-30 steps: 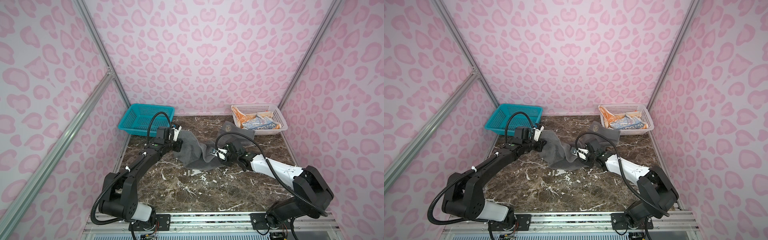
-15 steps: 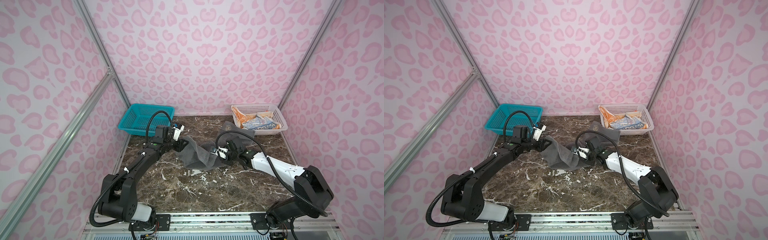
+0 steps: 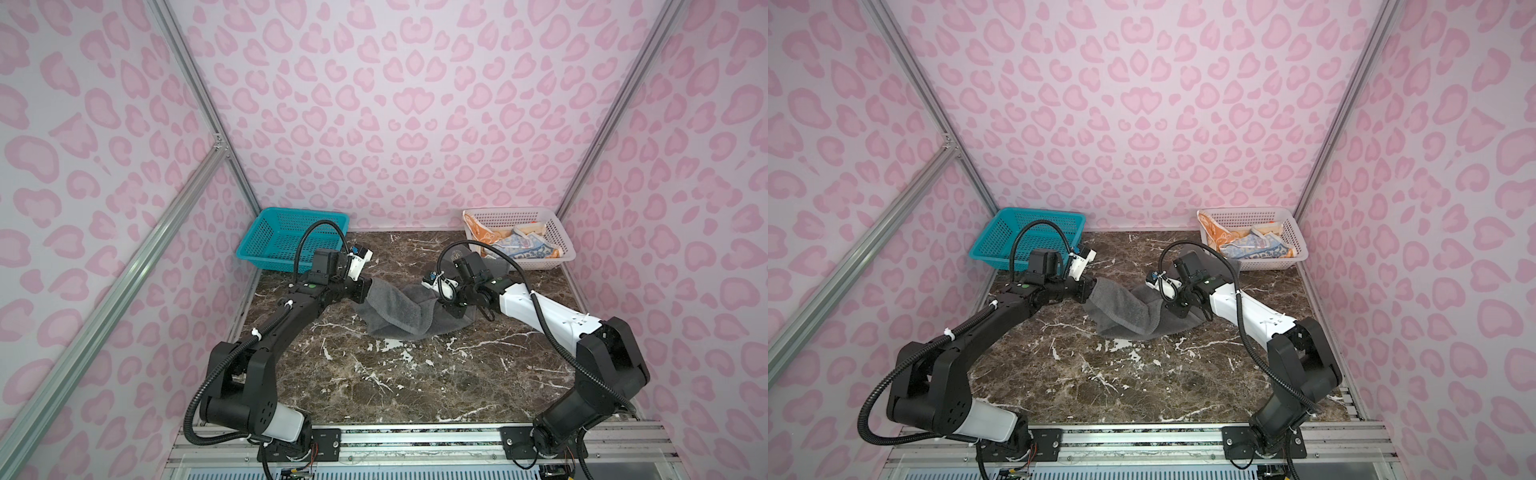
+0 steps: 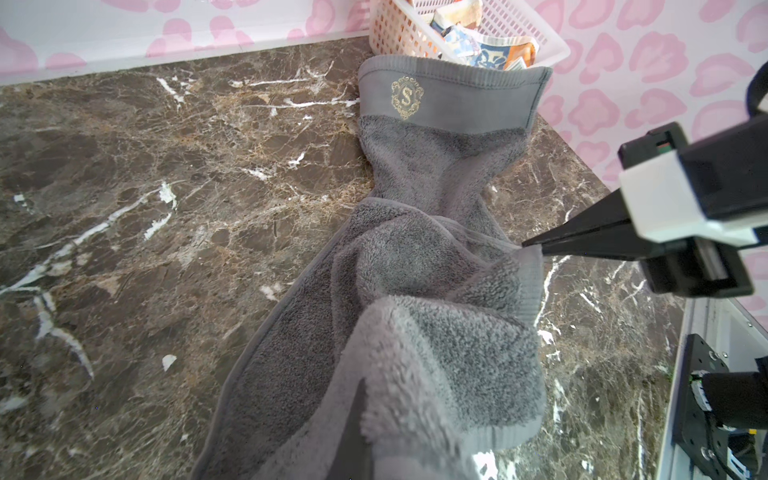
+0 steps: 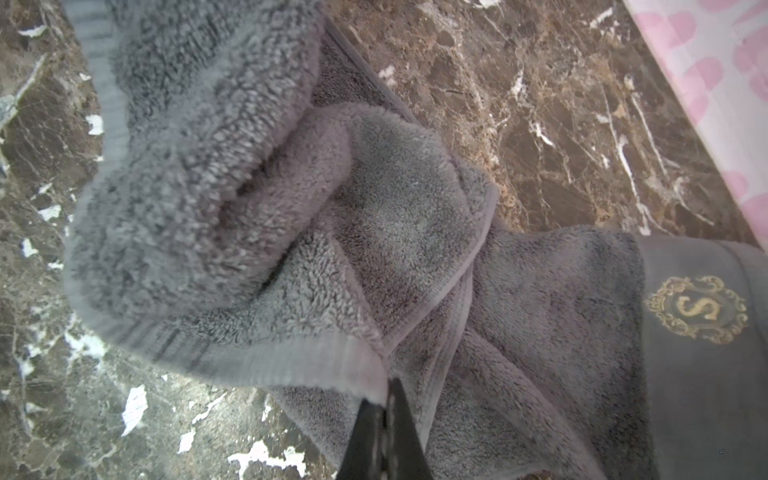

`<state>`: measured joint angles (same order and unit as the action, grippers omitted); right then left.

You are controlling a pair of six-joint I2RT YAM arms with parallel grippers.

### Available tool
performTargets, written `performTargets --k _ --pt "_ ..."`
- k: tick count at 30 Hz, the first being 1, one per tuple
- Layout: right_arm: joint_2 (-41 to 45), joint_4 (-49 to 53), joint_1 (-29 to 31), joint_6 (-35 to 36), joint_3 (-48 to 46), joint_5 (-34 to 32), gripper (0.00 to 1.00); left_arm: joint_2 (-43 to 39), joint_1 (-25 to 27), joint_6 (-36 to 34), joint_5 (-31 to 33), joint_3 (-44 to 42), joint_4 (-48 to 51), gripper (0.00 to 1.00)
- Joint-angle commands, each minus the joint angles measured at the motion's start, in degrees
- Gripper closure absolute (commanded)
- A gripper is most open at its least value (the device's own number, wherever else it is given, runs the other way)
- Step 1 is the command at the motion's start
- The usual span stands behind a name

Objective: Fold and stack the towels

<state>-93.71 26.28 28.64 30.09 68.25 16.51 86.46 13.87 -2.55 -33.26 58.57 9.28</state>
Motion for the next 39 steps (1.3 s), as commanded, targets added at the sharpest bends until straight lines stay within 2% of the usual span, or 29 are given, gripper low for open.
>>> performTargets --k 1,3,6,11,18,21,23,30,39 --pt "-1.78 2.66 -1.09 -6.18 2.77 0.99 1.00 1.92 -0.30 1.45 4.71 1.20 -0.16 0.97" --pt "-2.91 2.83 -1.48 -8.76 4.55 0.65 1.00 3.39 -0.80 2.77 7.34 1.71 0.44 0.97" --pt "-4.59 2.68 -1.41 -12.13 6.88 0.33 1.00 5.02 -2.45 6.44 7.26 1.60 0.58 0.95" --pt "-7.33 1.96 -1.02 -17.36 9.40 -0.45 1.00 5.01 -5.16 13.01 6.47 -0.34 0.52 0.81" --pt "-8.95 -1.64 -0.48 -23.75 9.28 -2.31 1.00 3.01 -9.18 20.22 6.75 -3.13 2.70 0.67" --pt "-8.77 -3.43 -0.42 -25.82 8.79 -2.92 1.00 2.11 -11.53 23.48 5.00 -4.54 3.00 0.65" --pt "-8.76 -3.98 -0.34 -26.28 8.88 -2.85 1.00 1.36 -12.49 25.66 3.58 -4.98 3.42 0.59" --pt "-8.93 -4.89 0.18 -25.97 9.14 -2.94 1.00 2.90 -12.49 31.95 -2.05 -4.53 2.78 0.55" --pt "-7.82 -5.68 0.55 -25.14 7.76 -3.51 1.00 14.08 -12.40 33.63 -3.58 4.80 3.82 0.49"
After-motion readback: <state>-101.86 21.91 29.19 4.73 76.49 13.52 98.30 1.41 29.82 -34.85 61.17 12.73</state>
